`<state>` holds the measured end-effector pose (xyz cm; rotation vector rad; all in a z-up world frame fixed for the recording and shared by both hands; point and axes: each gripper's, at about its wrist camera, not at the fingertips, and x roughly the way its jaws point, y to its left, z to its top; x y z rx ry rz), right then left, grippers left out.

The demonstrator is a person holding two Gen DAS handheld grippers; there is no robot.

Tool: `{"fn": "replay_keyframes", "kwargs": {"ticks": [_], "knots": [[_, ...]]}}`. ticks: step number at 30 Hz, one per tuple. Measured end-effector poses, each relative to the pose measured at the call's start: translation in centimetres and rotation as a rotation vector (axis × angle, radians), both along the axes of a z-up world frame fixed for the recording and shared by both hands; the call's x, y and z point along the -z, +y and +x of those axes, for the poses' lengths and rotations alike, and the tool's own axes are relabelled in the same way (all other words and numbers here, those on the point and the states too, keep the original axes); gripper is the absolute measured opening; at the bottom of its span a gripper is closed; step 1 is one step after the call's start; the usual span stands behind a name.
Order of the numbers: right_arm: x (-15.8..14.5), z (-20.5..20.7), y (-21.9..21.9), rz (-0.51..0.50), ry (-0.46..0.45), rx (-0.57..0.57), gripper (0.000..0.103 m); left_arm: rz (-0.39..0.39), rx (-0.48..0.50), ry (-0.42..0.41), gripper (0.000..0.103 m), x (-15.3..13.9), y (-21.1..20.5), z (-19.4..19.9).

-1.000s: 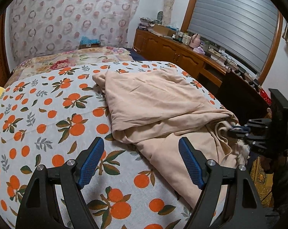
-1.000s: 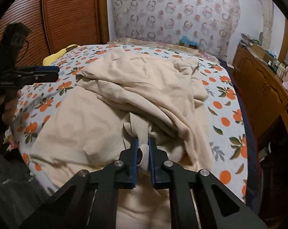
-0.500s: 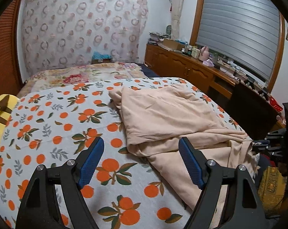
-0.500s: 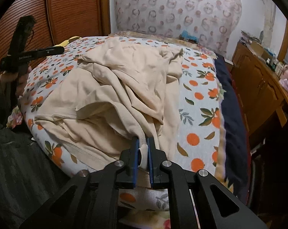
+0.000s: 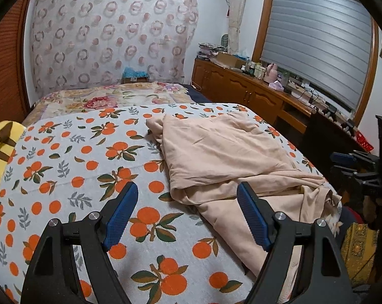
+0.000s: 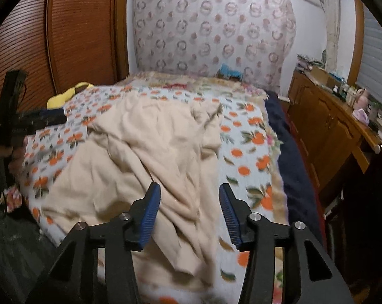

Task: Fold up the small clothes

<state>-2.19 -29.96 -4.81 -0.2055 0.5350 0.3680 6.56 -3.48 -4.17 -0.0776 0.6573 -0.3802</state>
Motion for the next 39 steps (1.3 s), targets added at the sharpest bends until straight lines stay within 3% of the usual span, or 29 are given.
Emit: {"fn": "replay_keyframes", "kwargs": {"ticks": [12,24,39], "knots": [[-0.9,5.4,9.9,-0.076,0.002,-0.199,0.06,0.024,-0.074,-0.03,0.081,0.0,2.5,-0.5],[1.5,11.2,18.4,-0.207,0.14,-0.397,0.06,0.027,-0.142,-0.014,0.081,1.0,5.6,-0.8],[4.3,15.9,22.9,-0.276,0.185,-0.399,0.06,0.023,-0.128,0.007,0.081,1.9,5.4,-0.9]]}}
